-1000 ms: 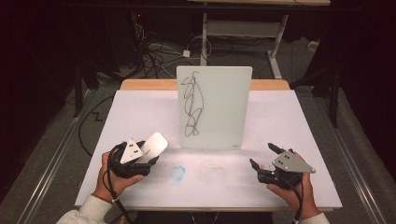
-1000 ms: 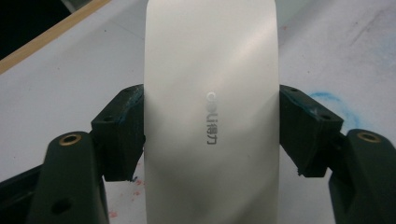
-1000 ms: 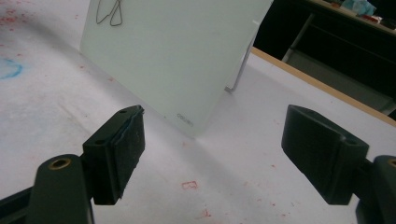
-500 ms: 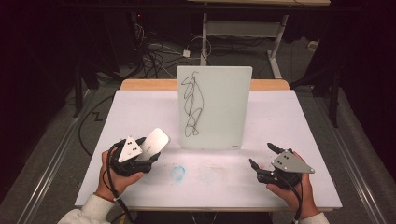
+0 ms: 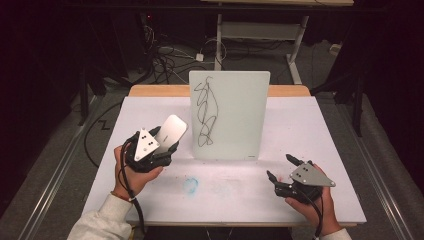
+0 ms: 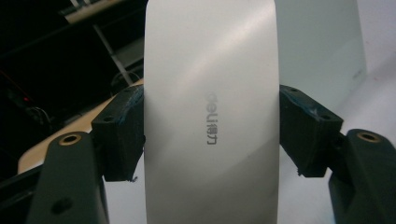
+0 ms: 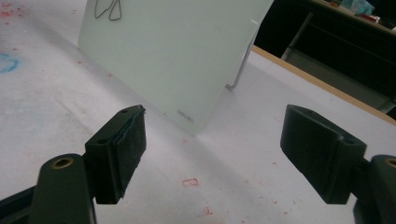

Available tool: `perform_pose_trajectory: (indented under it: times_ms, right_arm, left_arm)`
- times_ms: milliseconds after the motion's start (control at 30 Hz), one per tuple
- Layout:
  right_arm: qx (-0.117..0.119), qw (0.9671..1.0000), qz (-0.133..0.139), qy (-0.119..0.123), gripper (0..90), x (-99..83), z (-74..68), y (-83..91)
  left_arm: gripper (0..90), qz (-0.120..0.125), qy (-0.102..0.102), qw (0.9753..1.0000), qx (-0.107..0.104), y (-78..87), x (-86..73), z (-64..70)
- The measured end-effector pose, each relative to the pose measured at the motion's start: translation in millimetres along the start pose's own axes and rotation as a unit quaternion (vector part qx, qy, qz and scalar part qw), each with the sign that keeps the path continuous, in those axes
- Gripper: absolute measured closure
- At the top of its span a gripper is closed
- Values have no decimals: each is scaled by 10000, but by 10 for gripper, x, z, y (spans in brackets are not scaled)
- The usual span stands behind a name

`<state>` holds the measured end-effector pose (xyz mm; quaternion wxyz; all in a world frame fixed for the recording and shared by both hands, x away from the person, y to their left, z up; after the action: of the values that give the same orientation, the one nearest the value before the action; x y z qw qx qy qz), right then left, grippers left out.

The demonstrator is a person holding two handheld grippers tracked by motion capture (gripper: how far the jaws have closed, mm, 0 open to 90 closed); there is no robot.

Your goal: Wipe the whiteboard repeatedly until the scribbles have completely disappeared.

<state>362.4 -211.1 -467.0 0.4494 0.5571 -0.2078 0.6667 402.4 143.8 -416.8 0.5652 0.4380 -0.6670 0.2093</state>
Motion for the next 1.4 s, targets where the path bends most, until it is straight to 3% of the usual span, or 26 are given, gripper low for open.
perform_pose_trajectory:
  times_ms: [33,200,233,267,300,533,667,900,1300,1333,1400]
  right_arm:
    - [0,10000,0,0,230,0,0,0]
    - [47,10000,-33,34,228,-16,-24,-14]
    - [45,10000,-37,44,228,-18,-23,-15]
    - [44,10000,-42,41,227,-21,-22,-16]
    - [38,10000,-51,37,227,-25,-20,-16]
    - [27,10000,-64,68,226,-30,-10,-15]
    - [22,9999,-73,83,225,-33,-9,-17]
    - [32,9999,-87,100,225,-40,-10,-26]
    - [63,9999,-127,83,224,-63,-17,-31]
    - [65,9998,-134,89,224,-65,-18,-30]
    - [69,9998,-153,77,224,-70,-22,-32]
  left_arm:
    - [293,0,0,10000,0,0,0,0]
    - [293,124,-465,9985,244,-190,290,28]
    - [293,63,-391,9988,276,-210,311,60]
    - [293,144,-567,9978,304,-248,369,44]
    - [293,153,-609,9976,299,-278,407,49]
    - [293,189,-874,9951,429,-452,622,37]
    - [293,199,-884,9945,527,-557,702,1]
    - [293,242,-1088,9911,734,-718,861,-19]
    - [292,323,-1358,9859,927,-884,937,19]
    - [293,328,-1486,9832,1003,-893,896,43]
    - [293,335,-1571,9815,1045,-903,837,84]
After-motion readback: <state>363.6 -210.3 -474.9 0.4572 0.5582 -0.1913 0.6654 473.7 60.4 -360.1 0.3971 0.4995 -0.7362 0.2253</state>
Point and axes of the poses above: each handheld gripper's, and its own axes: y roughly backward along the jaws, x roughly out of its top, z roughly to its right, the point moved 8 cm from there along -y, roughly forward along the jaws, and after that the axes turned 11 degrees about z, right-handed, at the moved point
